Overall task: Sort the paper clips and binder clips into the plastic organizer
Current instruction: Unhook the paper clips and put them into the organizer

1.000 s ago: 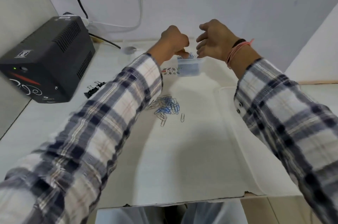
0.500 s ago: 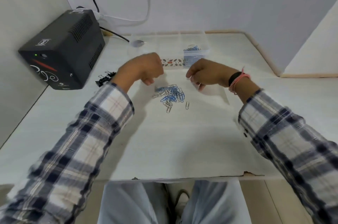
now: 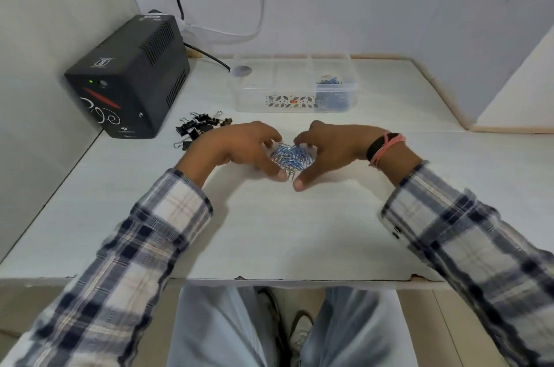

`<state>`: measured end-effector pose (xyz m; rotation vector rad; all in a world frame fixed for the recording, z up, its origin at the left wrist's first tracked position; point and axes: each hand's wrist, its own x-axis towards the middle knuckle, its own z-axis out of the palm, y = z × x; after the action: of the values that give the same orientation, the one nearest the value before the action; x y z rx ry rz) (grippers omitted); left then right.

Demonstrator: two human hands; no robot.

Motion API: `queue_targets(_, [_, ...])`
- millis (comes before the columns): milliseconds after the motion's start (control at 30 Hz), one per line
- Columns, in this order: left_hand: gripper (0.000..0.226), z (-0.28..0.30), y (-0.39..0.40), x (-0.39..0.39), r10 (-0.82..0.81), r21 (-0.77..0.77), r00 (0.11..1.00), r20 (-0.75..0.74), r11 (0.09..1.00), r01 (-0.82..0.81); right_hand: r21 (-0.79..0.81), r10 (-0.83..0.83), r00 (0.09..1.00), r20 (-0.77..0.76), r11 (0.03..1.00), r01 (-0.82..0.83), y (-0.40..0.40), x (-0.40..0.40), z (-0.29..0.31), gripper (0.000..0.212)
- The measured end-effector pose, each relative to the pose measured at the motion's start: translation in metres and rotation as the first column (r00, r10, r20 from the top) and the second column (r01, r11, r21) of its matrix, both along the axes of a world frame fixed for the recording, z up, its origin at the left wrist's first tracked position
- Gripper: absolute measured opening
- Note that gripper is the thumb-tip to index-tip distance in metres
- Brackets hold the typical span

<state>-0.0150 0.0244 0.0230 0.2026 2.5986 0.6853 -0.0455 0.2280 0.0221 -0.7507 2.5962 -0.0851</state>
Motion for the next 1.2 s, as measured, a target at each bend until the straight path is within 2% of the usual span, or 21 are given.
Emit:
queue_targets(100, [0.070, -0.001, 0.003, -0.006, 0.029, 0.062, 1.000, -0.012, 0.998, -0.028, -0.083, 0.027, 0.998, -0.063, 0.996, -0.032, -0.011, 0.005, -0.013, 0.085])
queue_targets(200, [0.057, 0.002, 0.000, -0.014, 0.119, 0.233, 0.991, 0.061, 0.964, -0.130, -0.212, 0.028, 0.989, -0.145, 0.975, -0.059, -0.015, 0.004, -0.022, 0.064])
queue_targets(300, [0.052, 0.001, -0.005, -0.019, 0.156, 0.319, 0.982, 0.104, 0.930, -0.181, -0.300, 0.029, 0.972, -0.231, 0.949, -0.100, -0.013, 0.001, -0.030, 0.041])
queue_targets(433, [0.063, 0.002, -0.003, -0.017, 0.157, 0.314, 0.980, 0.120, 0.931, -0.187, -0.386, -0.001, 0.950, -0.314, 0.914, -0.127, -0.011, 0.002, -0.036, 0.022])
queue_targets(567, [0.079, 0.000, 0.004, -0.014, 0.048, 0.152, 0.998, 0.039, 0.987, -0.054, -0.485, -0.066, 0.939, -0.336, 0.867, -0.112, -0.008, 0.000, -0.040, 0.019])
queue_targets(633, [0.084, -0.005, 0.008, -0.014, 0.005, 0.089, 1.000, -0.001, 0.996, -0.005, -0.630, -0.159, 0.970, -0.185, 0.776, 0.007, -0.003, -0.004, -0.044, 0.014])
queue_targets(700, [0.081, -0.011, 0.010, -0.014, -0.030, 0.071, 0.998, -0.059, 0.997, 0.035, -0.800, -0.213, 0.961, 0.176, 0.538, 0.266, 0.006, -0.008, -0.046, 0.011])
queue_targets(733, [0.078, -0.013, 0.010, -0.014, -0.042, 0.080, 0.996, -0.083, 0.996, 0.048, -0.827, -0.179, 0.916, 0.359, 0.395, 0.401, 0.010, -0.010, -0.047, 0.012])
queue_targets(800, [0.072, -0.018, 0.009, -0.016, -0.047, 0.123, 0.993, -0.113, 0.991, 0.061, -0.786, -0.131, 0.811, 0.570, 0.201, 0.585, 0.019, -0.013, -0.044, 0.014])
queue_targets(867, [0.063, -0.022, 0.007, -0.019, -0.045, 0.164, 0.989, -0.142, 0.984, 0.068, -0.723, -0.106, 0.725, 0.680, 0.065, 0.688, 0.023, -0.016, -0.037, 0.010])
queue_targets(967, [0.049, -0.030, 0.008, -0.022, -0.020, 0.214, 0.979, -0.203, 0.975, 0.065, -0.536, 0.078, 0.551, 0.831, -0.155, 0.830, 0.028, -0.020, -0.029, 0.013])
queue_targets(1033, [0.037, -0.034, 0.013, -0.022, 0.000, 0.238, 0.967, -0.253, 0.969, 0.062, -0.392, 0.204, 0.441, 0.874, -0.240, 0.888, 0.030, -0.021, -0.026, 0.015])
queue_targets(1067, [0.031, -0.035, 0.015, -0.022, 0.010, 0.243, 0.962, -0.273, 0.968, 0.059, -0.346, 0.238, 0.404, 0.883, -0.252, 0.904, 0.030, -0.021, -0.026, 0.016])
queue_targets(1200, [0.022, -0.039, 0.023, -0.022, -0.003, 0.193, 0.937, -0.350, 0.978, 0.075, -0.278, 0.259, 0.335, 0.906, -0.234, 0.932, 0.026, -0.017, -0.028, 0.022])
